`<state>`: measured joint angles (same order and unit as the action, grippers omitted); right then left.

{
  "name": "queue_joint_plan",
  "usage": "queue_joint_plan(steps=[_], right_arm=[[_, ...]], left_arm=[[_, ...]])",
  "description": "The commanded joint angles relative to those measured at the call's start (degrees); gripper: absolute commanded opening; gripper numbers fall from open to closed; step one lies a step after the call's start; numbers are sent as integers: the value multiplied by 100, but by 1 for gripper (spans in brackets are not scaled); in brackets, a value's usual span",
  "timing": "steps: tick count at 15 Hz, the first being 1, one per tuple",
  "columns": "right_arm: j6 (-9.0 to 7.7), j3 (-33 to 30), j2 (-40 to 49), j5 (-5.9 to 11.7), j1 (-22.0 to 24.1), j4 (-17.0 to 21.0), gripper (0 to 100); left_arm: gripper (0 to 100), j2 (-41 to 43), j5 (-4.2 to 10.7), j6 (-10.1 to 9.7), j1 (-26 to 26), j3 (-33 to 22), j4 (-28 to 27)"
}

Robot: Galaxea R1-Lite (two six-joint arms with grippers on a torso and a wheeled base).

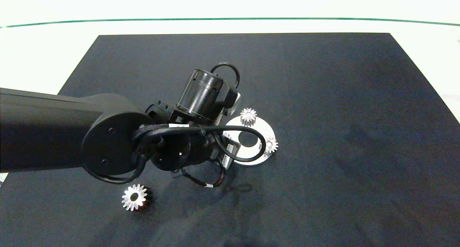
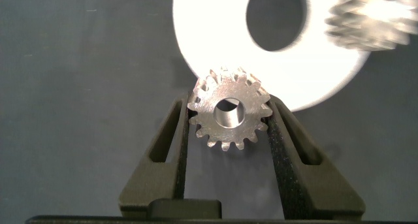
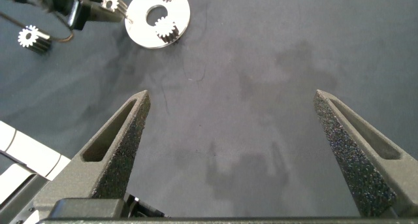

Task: Remove an incorrectly installed larger gear and replace it with the correct smaller gear

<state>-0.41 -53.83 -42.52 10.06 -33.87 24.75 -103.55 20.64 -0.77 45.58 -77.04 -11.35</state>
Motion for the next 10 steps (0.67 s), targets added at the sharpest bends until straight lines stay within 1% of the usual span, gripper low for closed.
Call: queue_joint_plan(steps=[1, 4, 7, 10], right_arm=[[-2, 22, 25, 5, -6, 13, 100], [-2, 31, 42, 5, -6, 13, 100], [6, 31, 33, 5, 3, 4, 100], [6, 31, 42, 5, -6, 13, 100]], left_arm=[[22, -131, 19, 68, -164, -47, -8], [22, -122, 10, 77, -216, -65, -8], [22, -122, 10, 68, -155, -135, -25], [22, -122, 10, 68, -93, -381, -350]])
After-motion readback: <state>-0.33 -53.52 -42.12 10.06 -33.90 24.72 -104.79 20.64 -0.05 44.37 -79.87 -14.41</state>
